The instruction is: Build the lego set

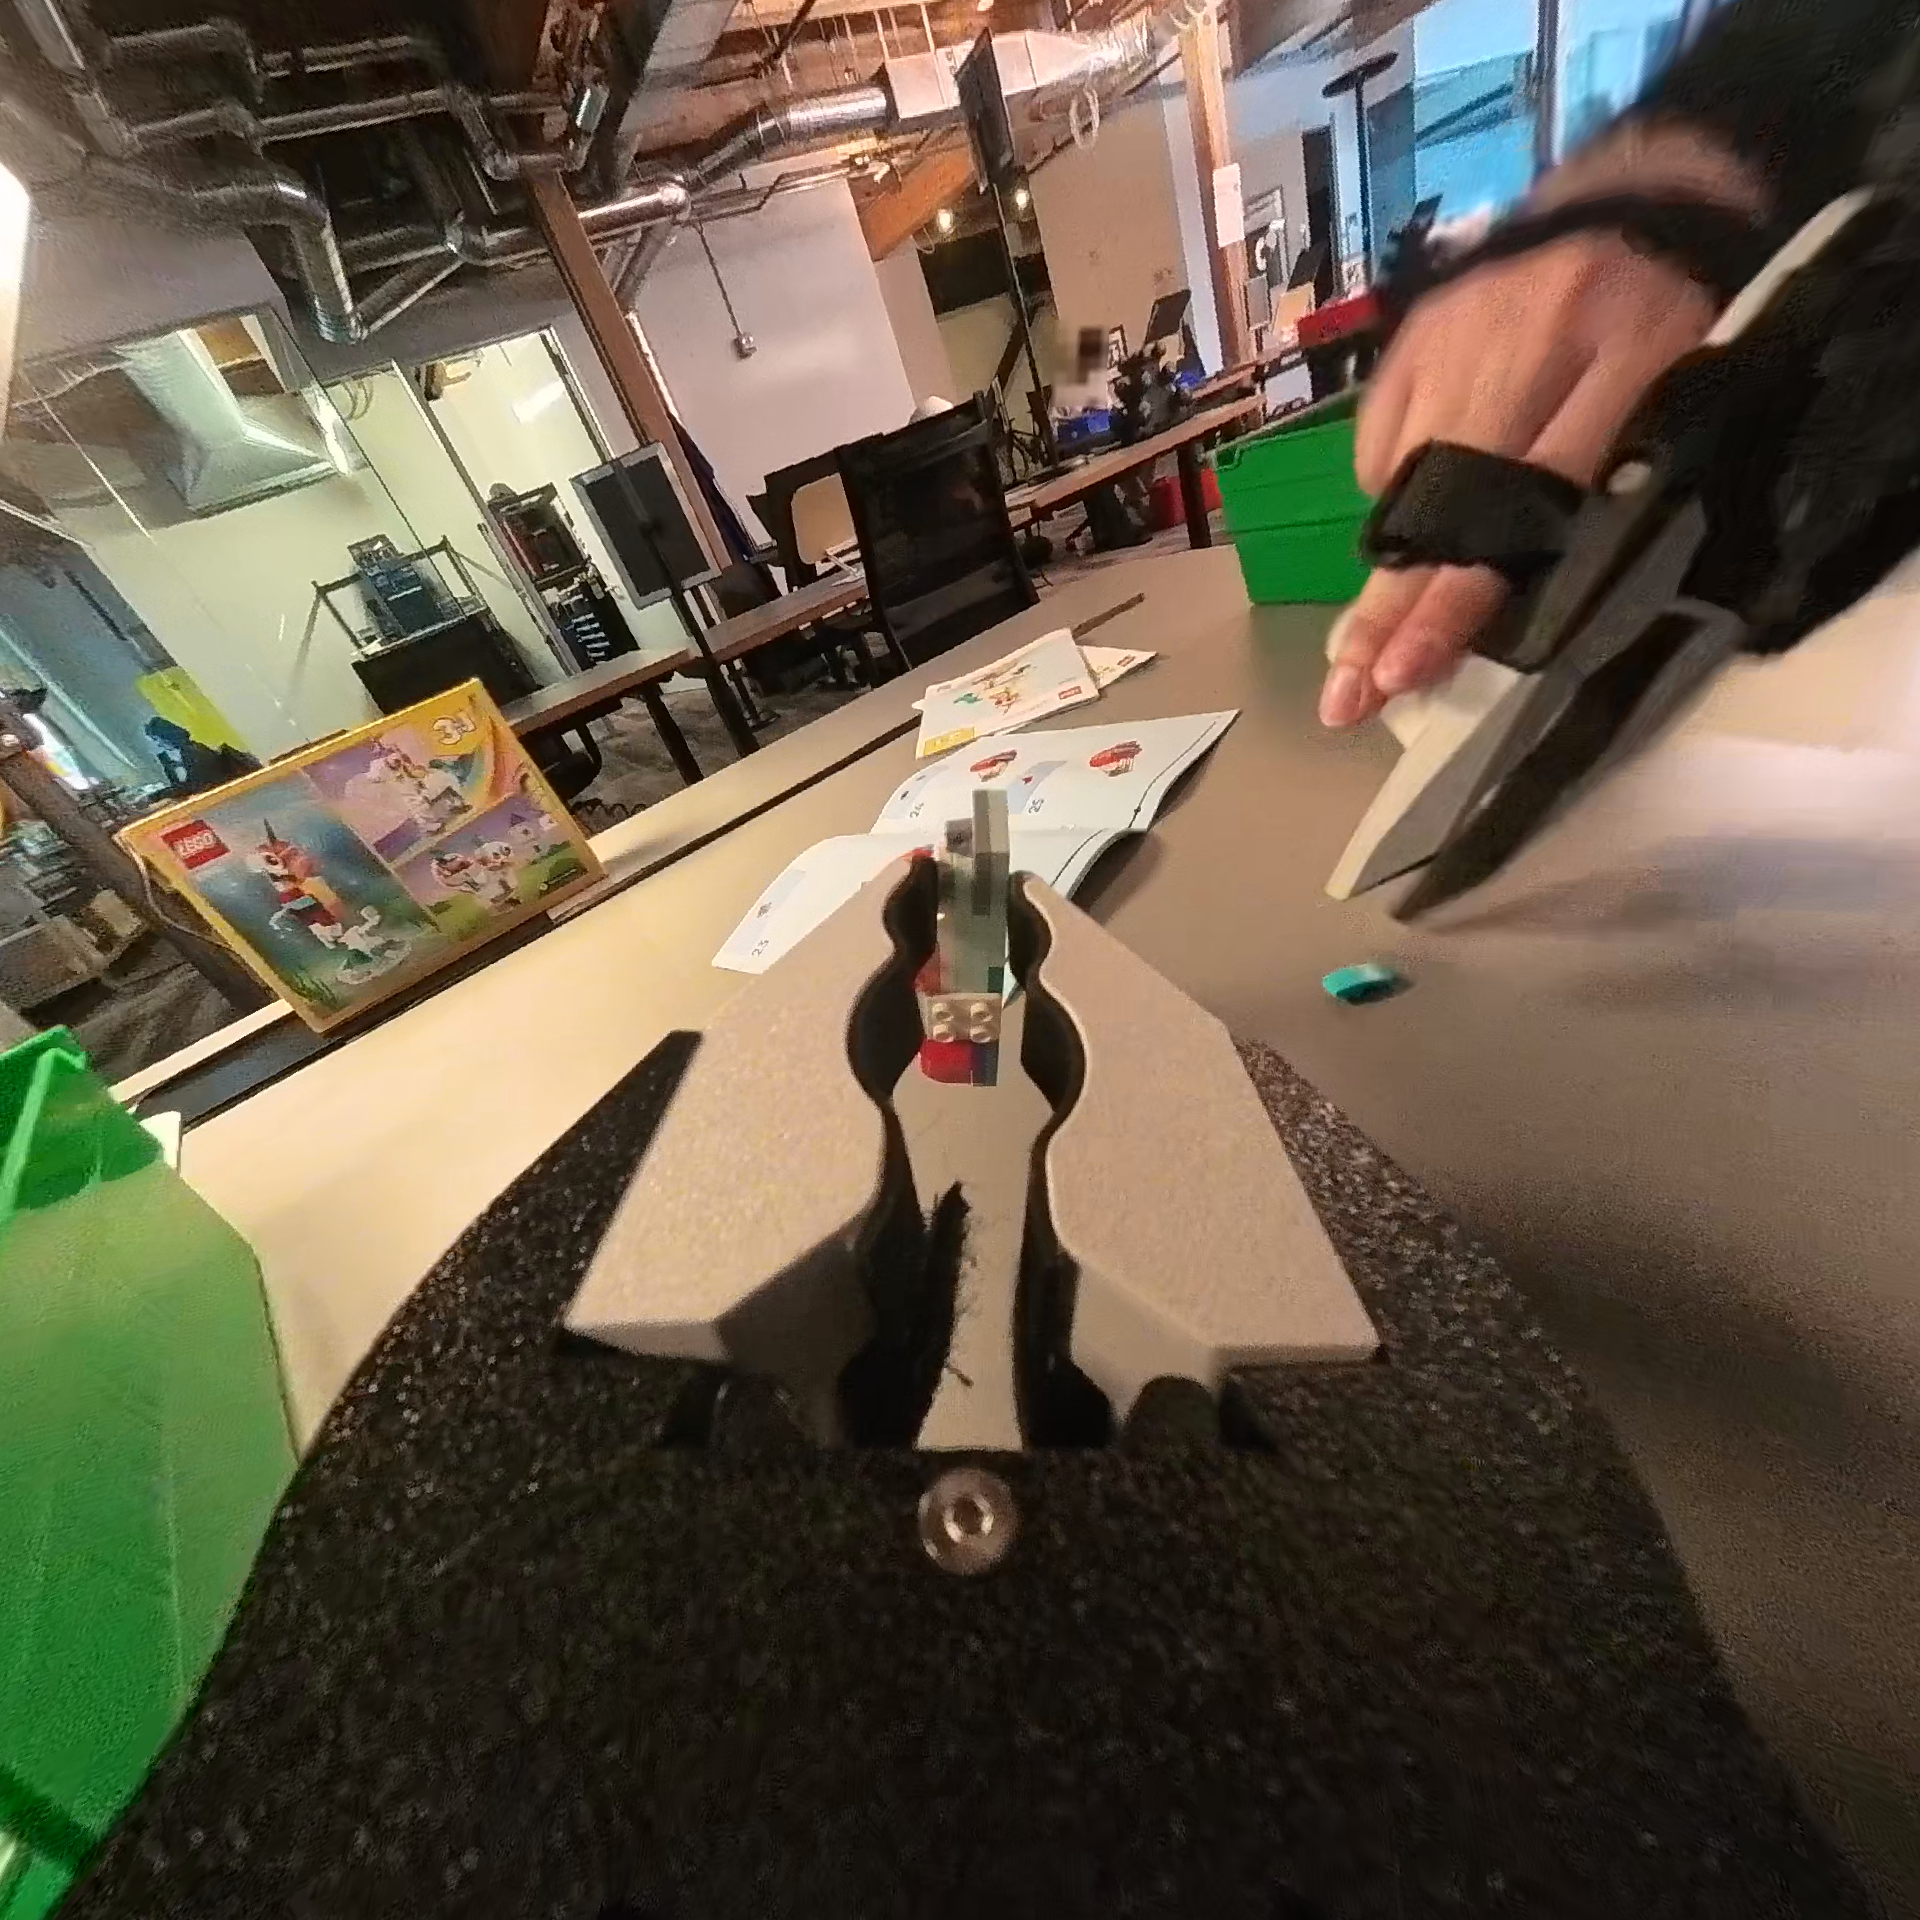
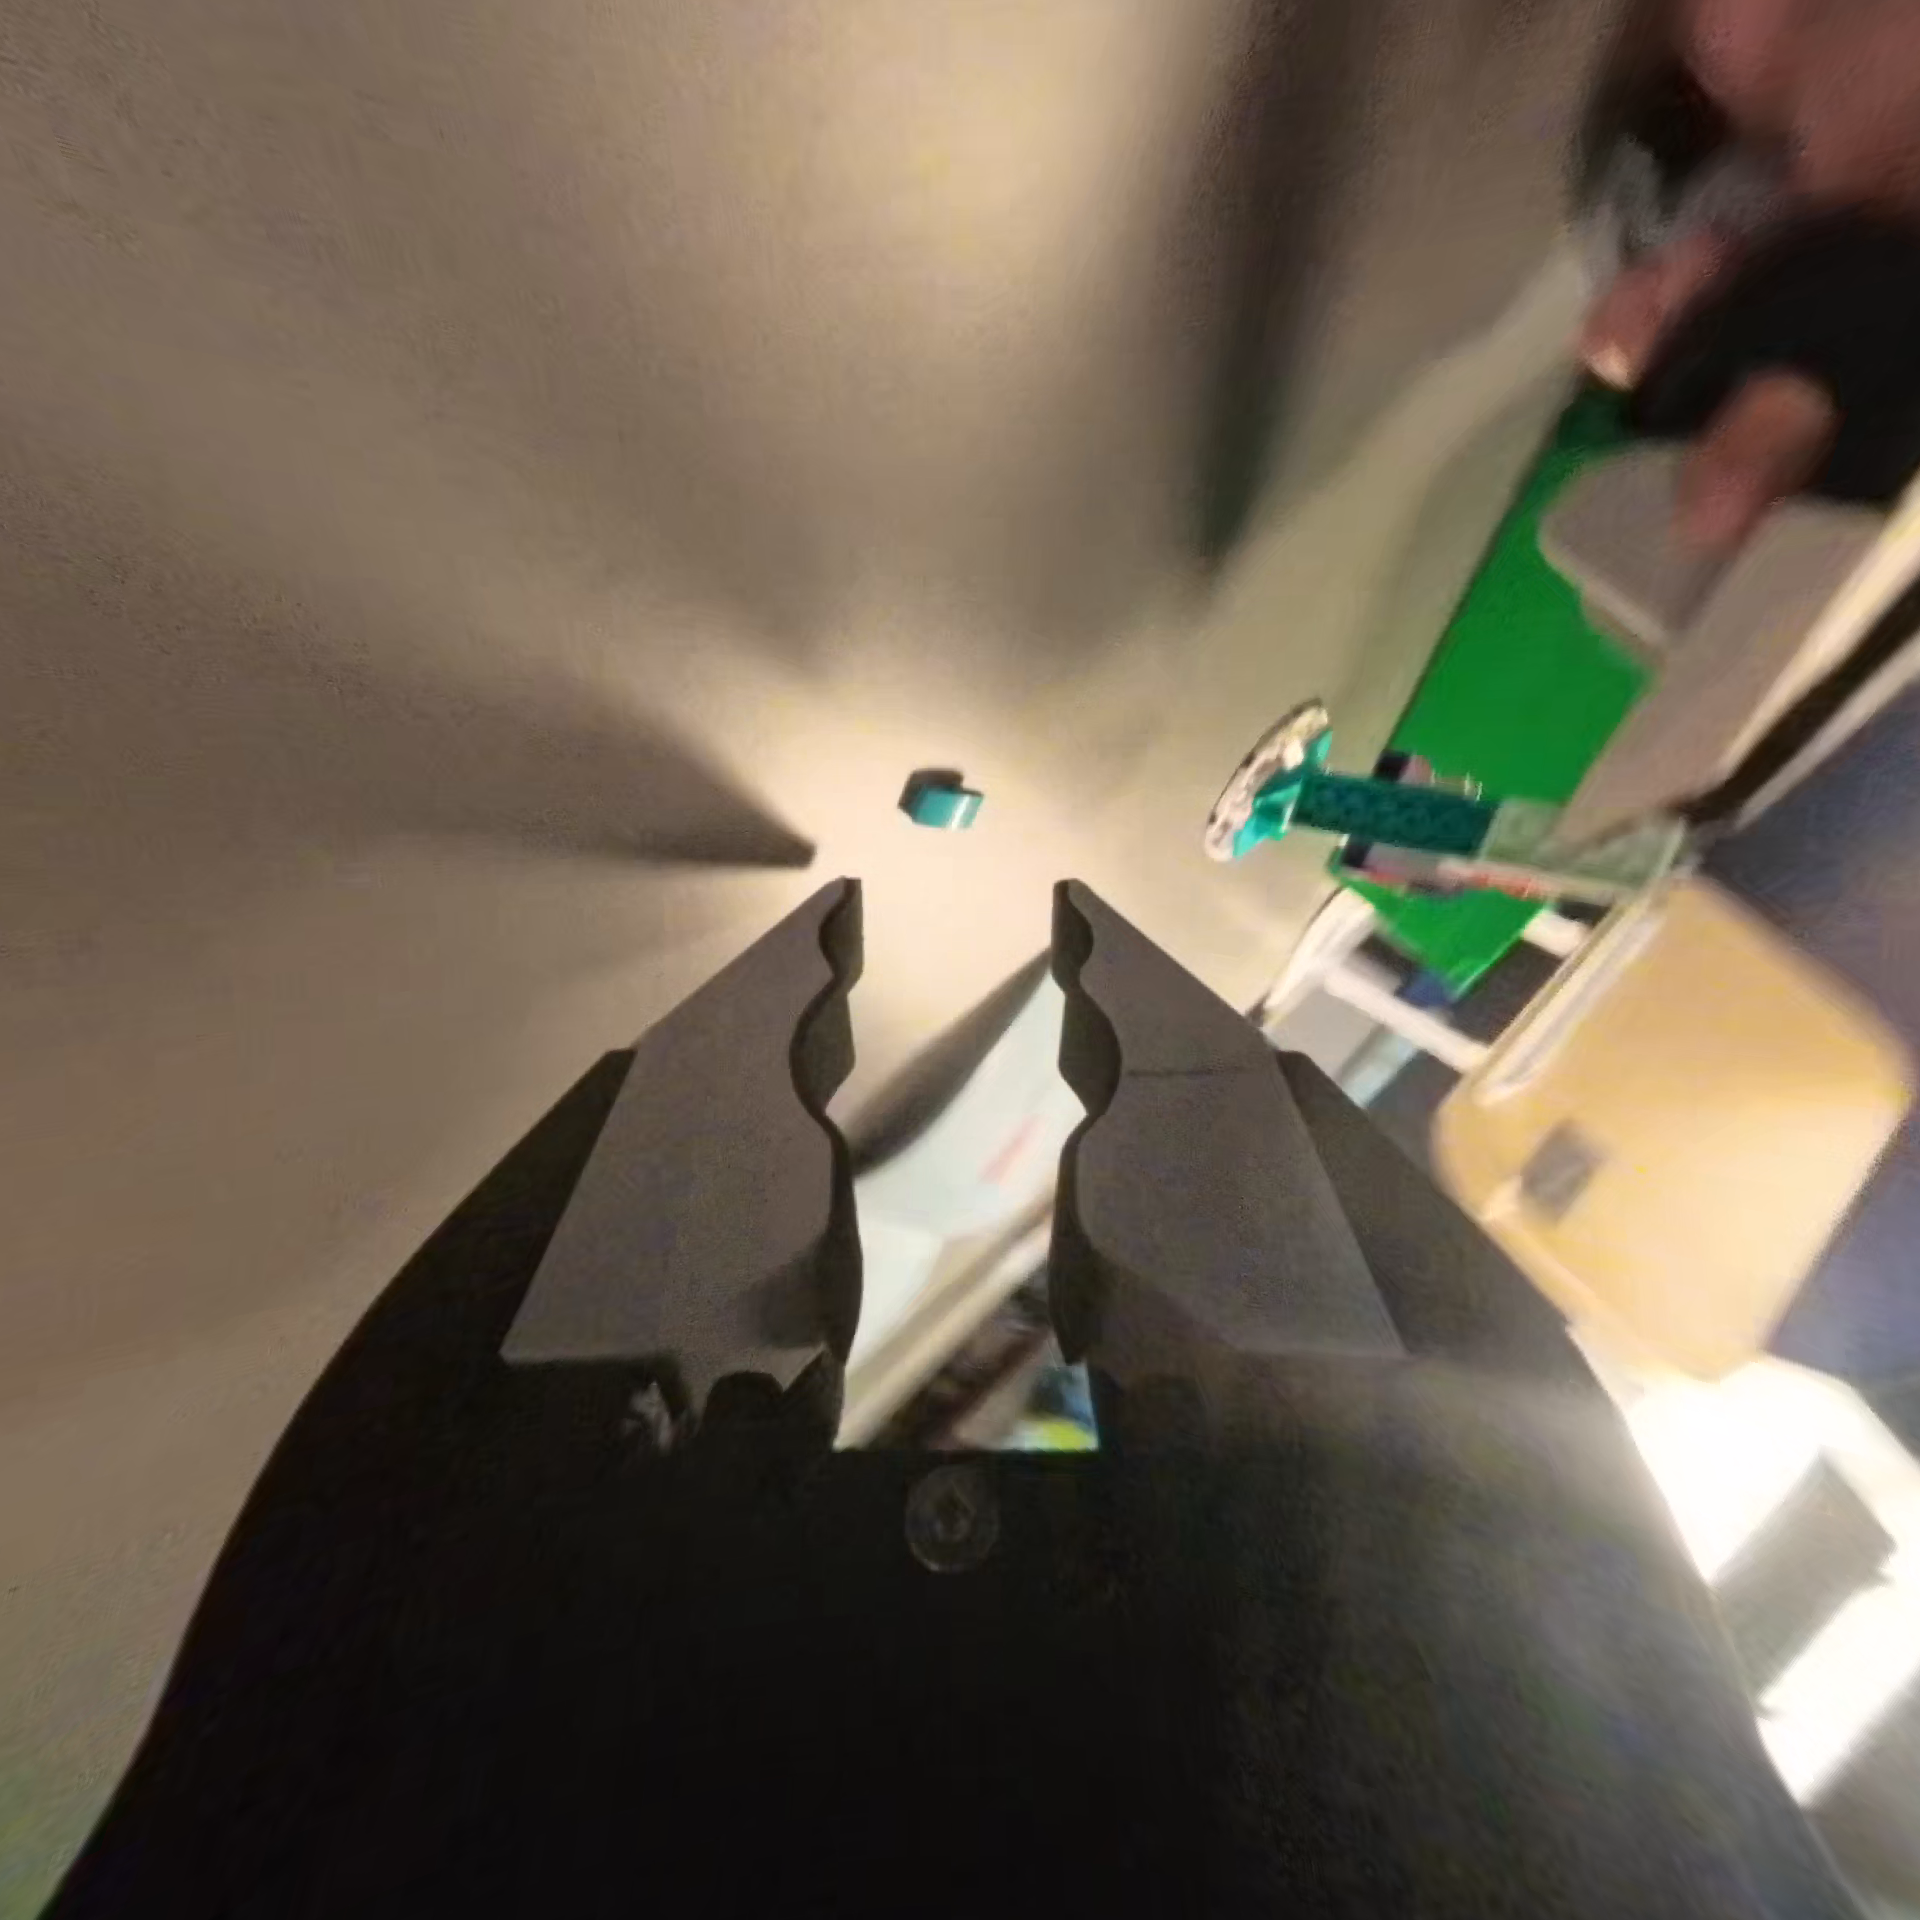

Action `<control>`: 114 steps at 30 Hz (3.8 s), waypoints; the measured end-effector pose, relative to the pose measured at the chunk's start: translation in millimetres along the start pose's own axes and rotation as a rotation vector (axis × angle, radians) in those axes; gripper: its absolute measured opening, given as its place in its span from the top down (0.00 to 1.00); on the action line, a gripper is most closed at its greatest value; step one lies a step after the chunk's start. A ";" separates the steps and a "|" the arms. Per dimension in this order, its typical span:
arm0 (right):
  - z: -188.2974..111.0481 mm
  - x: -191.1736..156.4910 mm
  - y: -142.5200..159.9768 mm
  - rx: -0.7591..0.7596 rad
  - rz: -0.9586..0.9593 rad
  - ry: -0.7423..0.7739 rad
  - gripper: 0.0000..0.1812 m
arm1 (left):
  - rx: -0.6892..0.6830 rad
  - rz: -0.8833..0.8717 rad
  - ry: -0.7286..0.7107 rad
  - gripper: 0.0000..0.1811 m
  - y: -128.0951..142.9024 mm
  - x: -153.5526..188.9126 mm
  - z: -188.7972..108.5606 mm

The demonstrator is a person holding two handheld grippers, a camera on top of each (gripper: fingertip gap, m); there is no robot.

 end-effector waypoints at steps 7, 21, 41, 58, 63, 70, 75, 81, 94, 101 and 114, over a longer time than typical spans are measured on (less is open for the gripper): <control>-10.1 0.5 15.8 -0.016 1.062 0.094 0.84 | 0.076 -0.026 0.032 0.94 -6.4 0.9 -6.6; -20.1 90.4 -11.8 0.841 1.635 -0.012 0.71 | 0.576 -0.284 0.611 0.94 -40.7 17.5 -48.8; -16.8 52.0 -1.9 0.238 1.254 -0.192 0.86 | -0.114 0.329 0.180 0.82 -4.6 46.0 -7.1; -7.2 39.2 -0.8 0.266 1.441 -0.111 0.85 | -0.363 0.388 0.158 0.92 4.7 44.6 5.1; 2.2 5.2 3.1 0.094 1.724 -0.184 0.77 | -0.440 0.344 0.039 0.93 18.9 19.8 9.7; 10.7 -7.1 -4.9 0.058 1.820 -0.293 0.82 | -0.448 0.314 -0.026 0.93 32.4 12.8 18.9; 13.1 -5.4 -6.4 0.073 1.855 -0.311 0.86 | -0.423 0.358 0.001 0.92 38.7 26.5 23.1; 14.5 -4.8 -6.8 0.050 1.862 -0.291 0.89 | -0.415 0.377 0.008 0.93 37.5 32.5 23.6; 16.8 -3.5 -6.9 0.049 1.866 -0.295 0.94 | -0.439 0.284 0.116 0.93 36.4 35.7 23.0; 11.5 -4.3 6.1 -0.028 1.973 -0.238 0.96 | -0.554 0.063 0.164 0.93 35.6 39.6 28.8; 17.3 44.1 8.5 -0.038 2.225 -0.171 0.96 | -0.642 0.109 0.155 0.93 30.7 59.6 32.2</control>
Point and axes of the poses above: each gripper's, where its closed fingertips meet, z out along the fingers, y out of its underside, x = y × z across the jaws, the point moved 6 cm from there along -z, back along the fingers, and after that the axes turned 10 degrees about -x, right-handed, at the moved point
